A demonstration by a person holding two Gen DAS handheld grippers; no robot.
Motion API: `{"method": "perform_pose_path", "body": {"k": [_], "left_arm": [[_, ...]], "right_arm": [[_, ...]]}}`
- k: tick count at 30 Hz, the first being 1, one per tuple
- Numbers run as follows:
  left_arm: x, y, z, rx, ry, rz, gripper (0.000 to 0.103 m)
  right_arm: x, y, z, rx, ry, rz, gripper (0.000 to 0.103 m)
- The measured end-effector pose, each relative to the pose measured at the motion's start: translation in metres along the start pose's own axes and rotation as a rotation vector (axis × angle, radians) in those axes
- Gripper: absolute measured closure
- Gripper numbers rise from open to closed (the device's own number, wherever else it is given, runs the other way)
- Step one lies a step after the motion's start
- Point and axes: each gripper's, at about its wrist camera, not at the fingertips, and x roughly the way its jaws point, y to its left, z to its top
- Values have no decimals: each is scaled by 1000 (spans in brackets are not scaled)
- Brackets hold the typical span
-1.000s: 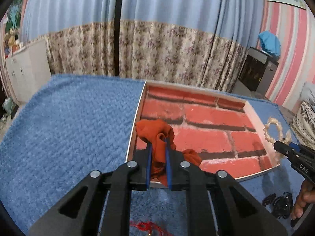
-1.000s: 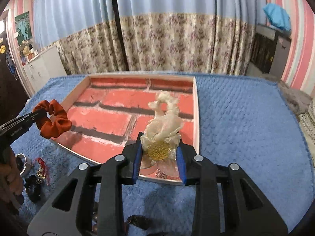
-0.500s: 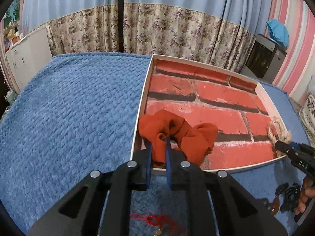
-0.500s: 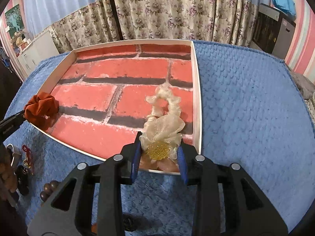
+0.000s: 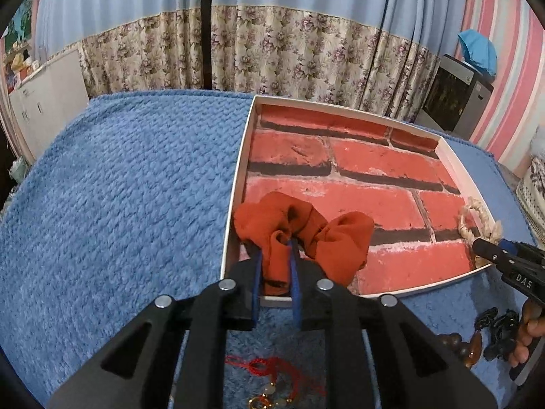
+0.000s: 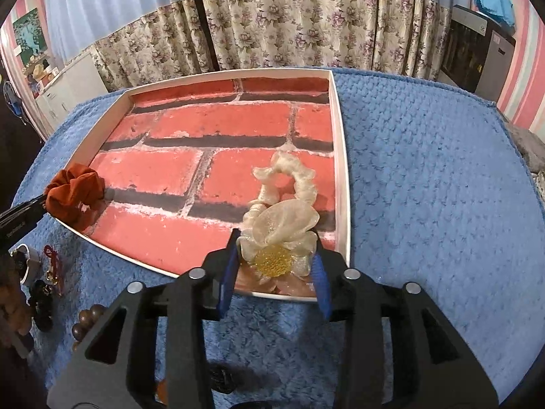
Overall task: Organize jewelry
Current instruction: 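Carry the scrunchie and flower clip with both tools over the brick-lined tray, then open both tools to drop the scrunchie and flower clip into the tray, then withdraw both tools from the tray back toward the remaining jewelry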
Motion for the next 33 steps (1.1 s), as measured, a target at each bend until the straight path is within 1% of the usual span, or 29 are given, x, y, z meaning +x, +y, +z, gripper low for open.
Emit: {"method": "perform_pose_path", "body": {"k": [1,2,4,6,8,9,10,11,12,13,14,18,19,22,24,25,27,28,29,31,33], "left_arm": [[0,0,1,-2,-2,2,86],[1,0,3,-2,-3,4,85],[2,-1,4,3,-6,7,82],[2,-2,6,8,-17,12,81],[3,-3,7,16,-17,7,71],[1,-4,8,16,-23,11,60],[0,-4,8,19,-30,16,52],[-2,-6,9,28,-33,13,52],[-6,-7,9,30,-44,19,49],[-12,-9,10,32,-63,30,41],[-16,-10,10,35,-78,27,39],[-36,-7,15,19,-104,-22,39],[-40,-6,15,17,-111,-21,39],[-66,2,15,17,-165,13,39],[-84,6,11,30,-204,40,39],[-94,10,8,39,-225,58,39],[-115,19,-5,49,-266,91,35],[-124,23,-12,51,-282,106,32],[-137,29,-25,52,-310,118,31],[-151,35,-45,56,-334,122,30],[-158,39,-66,50,-343,124,28]], "right_arm": [[0,0,0,-2,-1,4,58],[0,2,1,-3,-8,9,54],[-4,3,5,-4,-33,5,49],[-6,4,6,-4,-36,4,42],[-11,6,7,-9,-49,0,40],[-14,5,8,-12,-60,-7,38],[-17,5,8,-13,-67,-7,37],[-20,4,8,-13,-71,-7,36],[-23,4,7,-13,-76,-10,36],[-28,3,7,-11,-93,-14,36],[-32,2,7,-10,-103,-11,36],[-52,0,4,-12,-142,-24,36],[-58,-1,3,-12,-152,-33,36],[-85,-8,-4,9,-204,-49,34],[-104,-13,-10,19,-247,-61,29],[-116,-17,-16,20,-272,-67,28],[-134,-23,-28,25,-298,-69,27],[-146,-27,-39,32,-316,-89,27],[-152,-29,-46,32,-327,-101,25],[-163,-31,-66,40,-343,-123,22],[-168,-31,-87,61,-346,-121,22]]}}
